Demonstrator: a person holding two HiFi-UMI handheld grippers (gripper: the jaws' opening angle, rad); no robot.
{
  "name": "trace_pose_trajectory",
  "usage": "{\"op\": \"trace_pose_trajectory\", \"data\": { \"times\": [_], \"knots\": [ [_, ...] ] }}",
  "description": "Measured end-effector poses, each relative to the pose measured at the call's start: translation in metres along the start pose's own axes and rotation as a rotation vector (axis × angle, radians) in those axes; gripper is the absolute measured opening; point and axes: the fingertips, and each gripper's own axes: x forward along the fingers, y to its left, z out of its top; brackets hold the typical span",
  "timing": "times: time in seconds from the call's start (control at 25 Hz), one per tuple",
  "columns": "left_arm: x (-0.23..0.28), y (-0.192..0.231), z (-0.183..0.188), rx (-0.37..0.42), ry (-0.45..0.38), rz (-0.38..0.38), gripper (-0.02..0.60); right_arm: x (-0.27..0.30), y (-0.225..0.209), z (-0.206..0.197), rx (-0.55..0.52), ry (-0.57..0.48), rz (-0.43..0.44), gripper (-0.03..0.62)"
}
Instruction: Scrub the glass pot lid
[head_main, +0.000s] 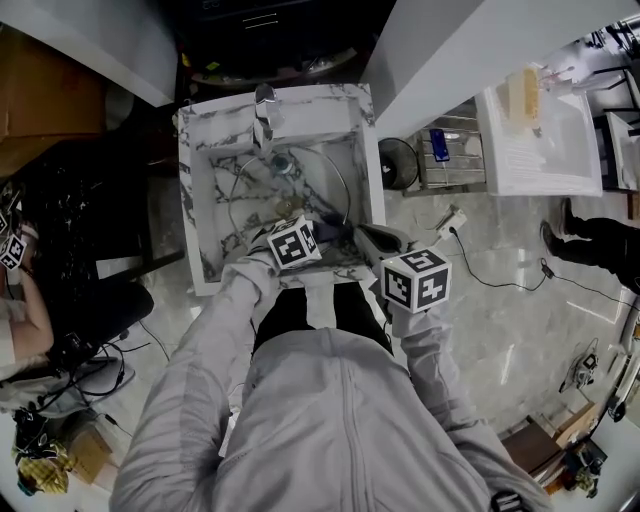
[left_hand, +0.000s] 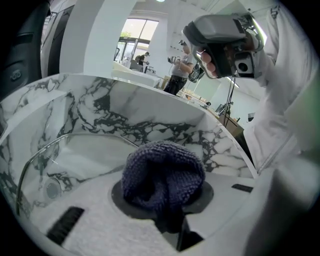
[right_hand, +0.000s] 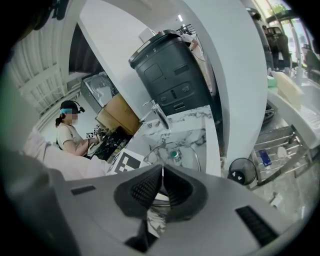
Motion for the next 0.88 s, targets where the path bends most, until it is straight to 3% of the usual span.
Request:
{"op": "trace_pose_trajectory", "data": {
  "times": [0.24, 0.36, 0.48, 0.72, 0.88],
  "knots": [
    [-0.006, -0.019, -0.010, 0.008, 0.041, -0.098, 0.089, 0.004, 0.003, 0.002, -0.010, 0.011, 0.008, 0.034],
    [-0.015, -0.015, -0.010, -0.012, 0.026, -0.073, 0.089, 0.007, 0.005, 0.006, -0.016, 0.013, 0.011, 0.034],
    [-0.035, 0.013, -0.007, -0.103, -0.066, 0.049, 0.089, 0.009, 0.008, 0.011, -0.024, 0.012, 0.018, 0.034],
    [-0.103, 0.096, -0.019, -0.302, -0.224, 0.422, 0.089, 0.016, 0.007, 0.016, -0.043, 0.024, 0.026, 0.034],
    [-0.148, 0.142, -0.036, -0.456, -0.302, 0.628, 0.089, 0.021, 0.006, 0.018, -0.049, 0.032, 0.029, 0.034]
  ]
}}
